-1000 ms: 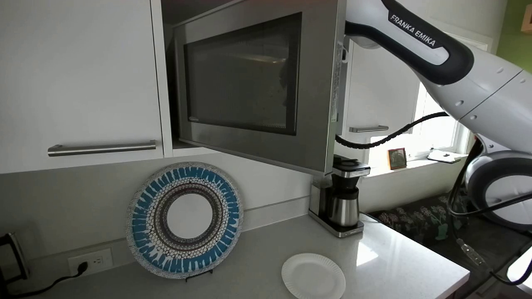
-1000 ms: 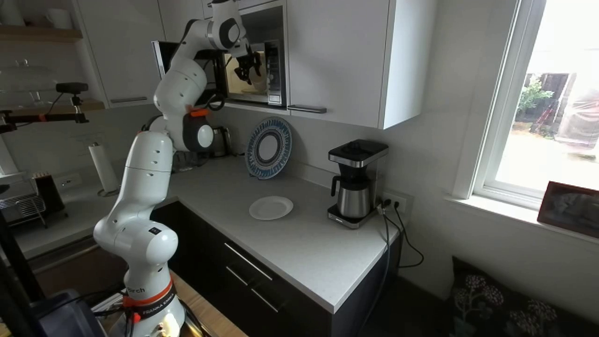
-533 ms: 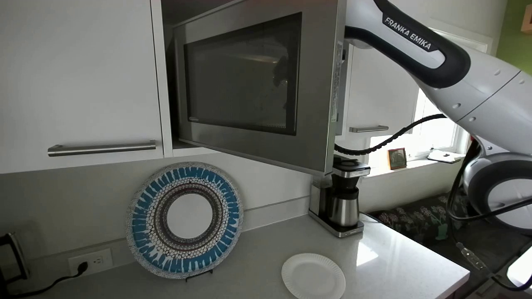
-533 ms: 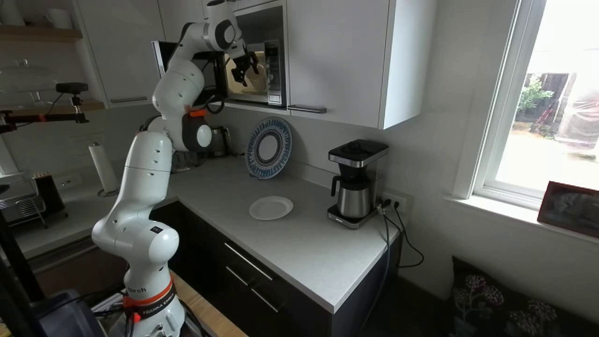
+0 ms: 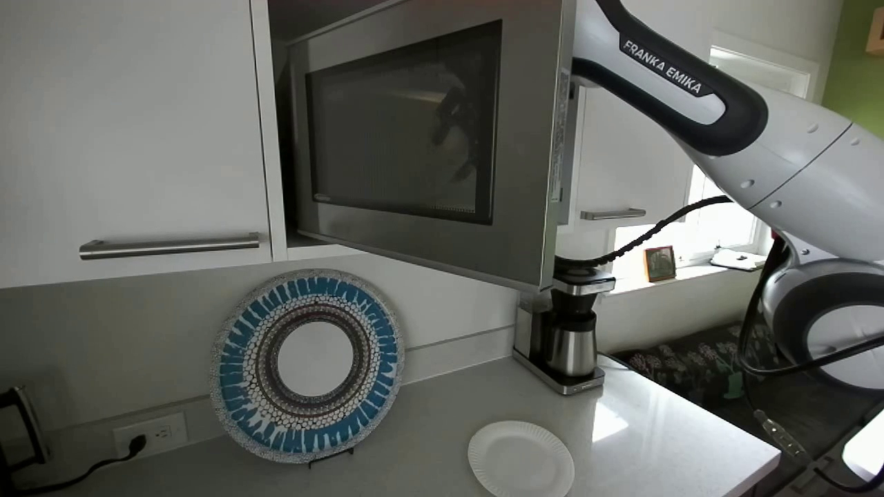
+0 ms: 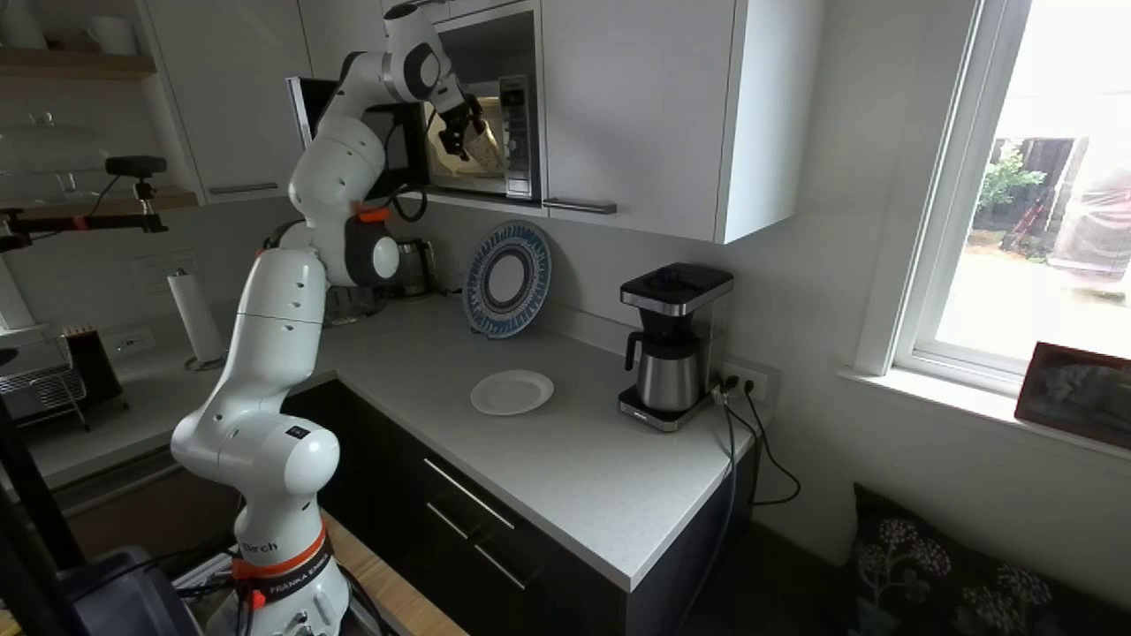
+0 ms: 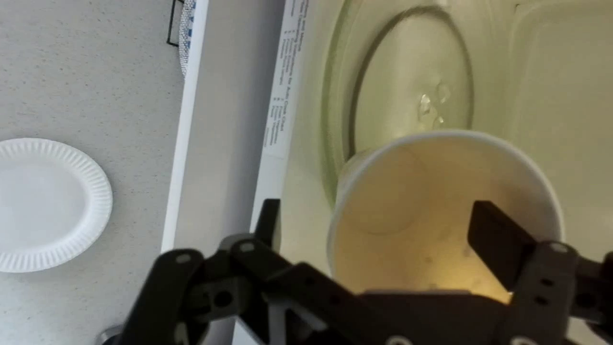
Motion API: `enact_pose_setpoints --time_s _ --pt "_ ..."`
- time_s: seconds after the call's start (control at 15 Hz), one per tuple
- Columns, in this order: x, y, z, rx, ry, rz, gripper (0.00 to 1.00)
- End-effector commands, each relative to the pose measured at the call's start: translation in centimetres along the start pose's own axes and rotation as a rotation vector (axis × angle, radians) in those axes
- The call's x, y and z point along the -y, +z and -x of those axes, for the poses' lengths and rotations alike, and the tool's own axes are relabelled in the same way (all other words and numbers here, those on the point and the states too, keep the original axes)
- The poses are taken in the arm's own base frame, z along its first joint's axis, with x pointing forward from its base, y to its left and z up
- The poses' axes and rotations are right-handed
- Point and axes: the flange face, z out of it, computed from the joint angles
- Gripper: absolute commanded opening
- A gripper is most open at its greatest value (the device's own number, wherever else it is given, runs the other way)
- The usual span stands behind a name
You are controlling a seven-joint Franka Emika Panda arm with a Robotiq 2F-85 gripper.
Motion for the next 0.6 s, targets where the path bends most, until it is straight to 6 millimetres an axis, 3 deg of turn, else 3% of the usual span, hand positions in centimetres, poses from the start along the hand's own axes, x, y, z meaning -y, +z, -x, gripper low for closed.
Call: enact_pose_setpoints --time_s 0.0,0.53 --pt "0.52 -0.52 0.33 -0.027 -0.074 -0.058 1.00" --pt "0.61 0.03 0.15 -0.049 -0.149 -0.059 1.00"
